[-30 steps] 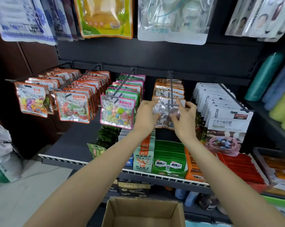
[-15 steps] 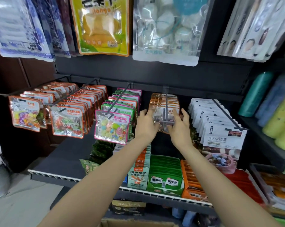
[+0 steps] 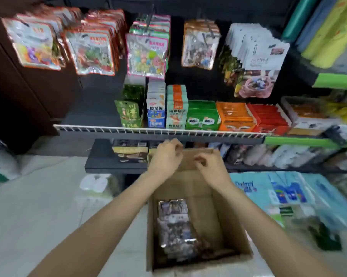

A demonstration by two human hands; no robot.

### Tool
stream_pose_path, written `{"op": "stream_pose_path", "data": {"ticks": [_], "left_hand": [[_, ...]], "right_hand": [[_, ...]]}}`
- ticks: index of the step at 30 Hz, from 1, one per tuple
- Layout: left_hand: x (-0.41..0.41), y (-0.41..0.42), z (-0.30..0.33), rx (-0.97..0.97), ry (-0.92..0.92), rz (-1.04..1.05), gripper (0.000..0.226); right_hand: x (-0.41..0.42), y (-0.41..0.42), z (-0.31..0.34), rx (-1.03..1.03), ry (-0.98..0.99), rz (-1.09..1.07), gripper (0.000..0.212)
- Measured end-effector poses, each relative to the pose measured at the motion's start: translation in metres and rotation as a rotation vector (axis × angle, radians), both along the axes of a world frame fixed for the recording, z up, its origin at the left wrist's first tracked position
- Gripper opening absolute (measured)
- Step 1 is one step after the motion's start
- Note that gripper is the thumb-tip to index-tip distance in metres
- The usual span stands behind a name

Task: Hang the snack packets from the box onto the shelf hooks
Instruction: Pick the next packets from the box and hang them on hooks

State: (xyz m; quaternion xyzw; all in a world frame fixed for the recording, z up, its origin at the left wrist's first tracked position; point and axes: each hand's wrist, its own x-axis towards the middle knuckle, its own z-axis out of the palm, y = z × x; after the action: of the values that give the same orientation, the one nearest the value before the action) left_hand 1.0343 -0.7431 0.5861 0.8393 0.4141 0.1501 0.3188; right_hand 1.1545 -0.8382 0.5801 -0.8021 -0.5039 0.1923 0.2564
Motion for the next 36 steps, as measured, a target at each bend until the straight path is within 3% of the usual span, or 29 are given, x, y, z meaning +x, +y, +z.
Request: {"op": "stream_pose_path", "data": {"ticks": [5,9,13,16,18,22,25,27,31,34,36], "left_hand": [[-0.035,-0.055,-0.056,-0.167,0.158,-0.135,0.036],[-0.040,-0.083,-0.090,-0.293,0.392,-0.223,0.032],[-0.038,-0.096,-0.113,-0.356,0.600,-0.304,0.036],[-0.037,-0.101,-0.127,-0.456,0.673,-0.277,0.038],[-0.036,-0.103,-0.132,-0.492,0.707,-0.227,0.035],[-0.034,-0.098,-0.134,-0.467,0.675,-0.090,0.029],[-0.033,-0.090,-0.134,-0.453,0.605,0.049,0.018],[-0.031,-0.084,-0.135,-0.505,0.484,0.153,0.015],[-0.028,-0.073,-0.123,-0.366,0.309,0.151,0.030],[-0.034,-0.070,-0.115,-0.189,0.342,0.076,0.061],[-0.041,-0.070,-0.113,-0.137,0.363,0.034,0.069]], "right_hand": [[-0.039,-0.061,-0.066,-0.327,0.089,-0.037,0.033],[-0.055,-0.080,-0.097,-0.560,0.208,-0.031,0.042],[-0.058,-0.080,-0.123,-0.649,0.278,-0.069,0.031],[-0.056,-0.073,-0.134,-0.666,0.303,-0.128,0.048],[-0.054,-0.071,-0.142,-0.680,0.296,-0.165,0.049],[-0.041,-0.075,-0.156,-0.665,0.330,-0.274,0.036],[-0.025,-0.079,-0.151,-0.543,0.647,-0.425,0.038],[-0.017,-0.081,-0.146,-0.458,0.729,-0.456,0.032],[-0.018,-0.080,-0.139,-0.553,0.569,-0.313,0.035],[-0.027,-0.080,-0.144,-0.759,0.378,-0.163,0.043],[-0.035,-0.078,-0.147,-0.855,0.289,-0.102,0.044]]}}
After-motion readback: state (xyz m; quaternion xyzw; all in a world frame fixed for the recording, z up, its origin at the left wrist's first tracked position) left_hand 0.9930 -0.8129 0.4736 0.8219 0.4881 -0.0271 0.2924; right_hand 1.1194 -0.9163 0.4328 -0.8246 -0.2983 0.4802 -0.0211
